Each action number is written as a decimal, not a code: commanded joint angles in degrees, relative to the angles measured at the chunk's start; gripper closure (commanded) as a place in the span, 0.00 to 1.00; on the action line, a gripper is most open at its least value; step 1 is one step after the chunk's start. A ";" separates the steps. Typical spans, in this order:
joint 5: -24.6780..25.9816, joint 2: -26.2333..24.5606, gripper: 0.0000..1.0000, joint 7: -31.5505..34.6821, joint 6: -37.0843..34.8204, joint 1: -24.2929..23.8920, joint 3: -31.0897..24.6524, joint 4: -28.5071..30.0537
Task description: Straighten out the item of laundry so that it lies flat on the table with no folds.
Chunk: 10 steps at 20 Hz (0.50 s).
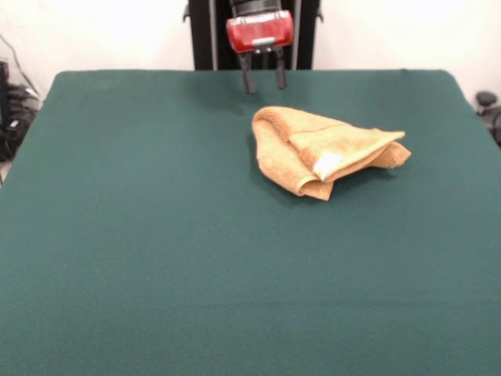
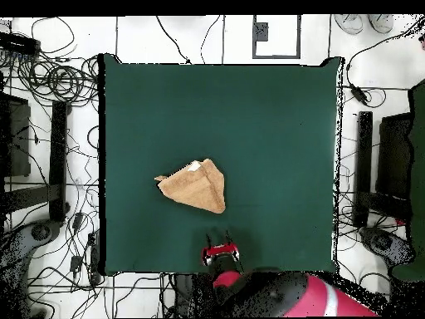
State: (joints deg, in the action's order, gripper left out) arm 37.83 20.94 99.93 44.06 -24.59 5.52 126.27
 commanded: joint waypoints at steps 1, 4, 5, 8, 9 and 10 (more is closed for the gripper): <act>-10.97 0.81 0.00 11.45 2.95 7.17 -8.72 -5.01; -14.92 -0.19 0.00 11.80 3.93 10.16 -8.97 -6.66; -16.16 -1.23 0.00 12.49 5.19 10.82 -9.52 -7.10; -19.96 -3.06 0.00 13.26 8.63 13.03 -9.33 -7.90; -20.92 -4.11 0.00 13.22 10.13 13.71 -9.41 -8.75; -20.84 -4.84 0.00 13.48 10.66 13.64 -9.86 -9.53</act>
State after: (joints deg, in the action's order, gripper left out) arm 25.24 21.31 99.93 48.02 -14.38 3.56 126.12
